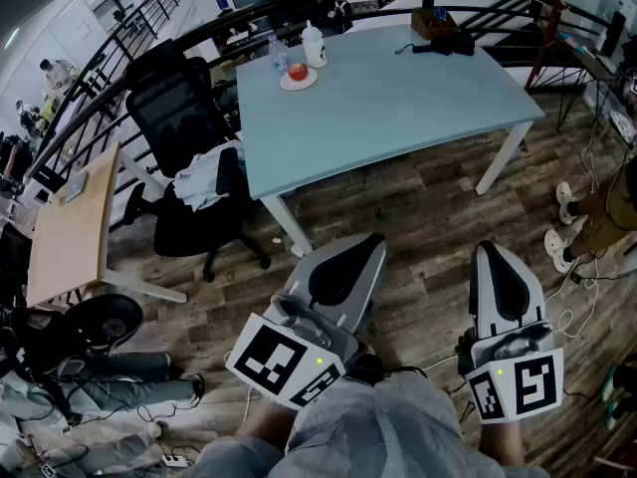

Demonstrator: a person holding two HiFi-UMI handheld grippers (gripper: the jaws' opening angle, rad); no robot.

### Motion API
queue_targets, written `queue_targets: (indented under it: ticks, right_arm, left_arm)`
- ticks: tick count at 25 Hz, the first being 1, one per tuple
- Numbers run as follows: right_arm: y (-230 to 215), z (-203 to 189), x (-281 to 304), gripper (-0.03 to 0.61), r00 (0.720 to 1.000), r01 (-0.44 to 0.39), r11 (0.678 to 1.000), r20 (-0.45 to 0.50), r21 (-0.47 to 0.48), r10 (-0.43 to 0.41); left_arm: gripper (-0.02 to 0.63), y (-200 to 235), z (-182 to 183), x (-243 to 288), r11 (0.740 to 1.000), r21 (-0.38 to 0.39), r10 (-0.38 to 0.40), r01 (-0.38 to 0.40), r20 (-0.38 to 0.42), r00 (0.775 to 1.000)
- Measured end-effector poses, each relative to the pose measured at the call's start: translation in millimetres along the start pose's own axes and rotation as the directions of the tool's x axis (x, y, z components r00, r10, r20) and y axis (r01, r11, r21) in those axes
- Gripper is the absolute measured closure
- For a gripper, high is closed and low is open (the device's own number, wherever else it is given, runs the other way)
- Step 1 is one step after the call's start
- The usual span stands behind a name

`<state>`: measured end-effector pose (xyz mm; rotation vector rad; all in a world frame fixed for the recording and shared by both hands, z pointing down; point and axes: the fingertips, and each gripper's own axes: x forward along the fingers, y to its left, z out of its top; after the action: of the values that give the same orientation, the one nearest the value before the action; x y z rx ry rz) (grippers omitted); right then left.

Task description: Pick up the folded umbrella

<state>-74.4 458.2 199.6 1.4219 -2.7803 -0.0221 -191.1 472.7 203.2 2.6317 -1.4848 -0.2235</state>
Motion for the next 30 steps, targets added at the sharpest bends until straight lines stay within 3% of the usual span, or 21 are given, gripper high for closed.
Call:
queue_targets:
  ticks: [19,30]
  right_arm:
    - [3,-3,24,0.578,0.999,0.03,1.0,-0.016,-0.007,-0.03]
    - [1,-7,12,0.578,0.991,0.13,0.991,-0.035,-0.026,-0.131]
  left_arm:
    - [0.609,26,-1,13,0.999,-0.015,-0.044,0.044,-0.001,0.999]
    - [0.609,25,-5,18,0.992,-0.032,-0.121,0.121,0.004,0.993]
